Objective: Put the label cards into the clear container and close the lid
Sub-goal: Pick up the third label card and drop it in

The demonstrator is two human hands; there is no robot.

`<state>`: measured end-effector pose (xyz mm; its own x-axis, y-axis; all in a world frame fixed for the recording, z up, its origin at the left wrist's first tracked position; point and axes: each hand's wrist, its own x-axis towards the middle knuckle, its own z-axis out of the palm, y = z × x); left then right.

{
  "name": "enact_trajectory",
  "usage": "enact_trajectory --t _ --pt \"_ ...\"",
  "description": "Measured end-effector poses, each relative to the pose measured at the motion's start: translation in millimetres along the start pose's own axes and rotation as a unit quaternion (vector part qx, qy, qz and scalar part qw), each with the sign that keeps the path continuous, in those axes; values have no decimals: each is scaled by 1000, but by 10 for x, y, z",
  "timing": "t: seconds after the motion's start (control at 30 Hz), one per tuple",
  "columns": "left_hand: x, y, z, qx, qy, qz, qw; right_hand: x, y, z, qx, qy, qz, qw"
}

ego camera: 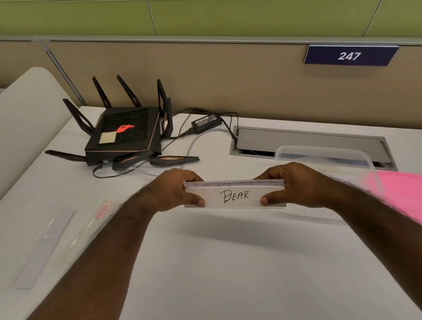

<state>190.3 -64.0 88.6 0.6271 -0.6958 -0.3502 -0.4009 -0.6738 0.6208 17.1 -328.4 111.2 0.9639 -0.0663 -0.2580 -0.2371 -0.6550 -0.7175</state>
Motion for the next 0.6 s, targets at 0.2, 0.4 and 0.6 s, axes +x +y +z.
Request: enact_trajectory --t 0.2,0.4,0.6 --pt "251 374 131 77 44 48 995 -152 312 -279 -26 55 30 998" --pt "573 879 369 149 99 89 980 -294 714 -569 -146 155 87 973" --pt "883 1350 702 177 99 117 972 -463 1093 -815 -255 201 125 937"
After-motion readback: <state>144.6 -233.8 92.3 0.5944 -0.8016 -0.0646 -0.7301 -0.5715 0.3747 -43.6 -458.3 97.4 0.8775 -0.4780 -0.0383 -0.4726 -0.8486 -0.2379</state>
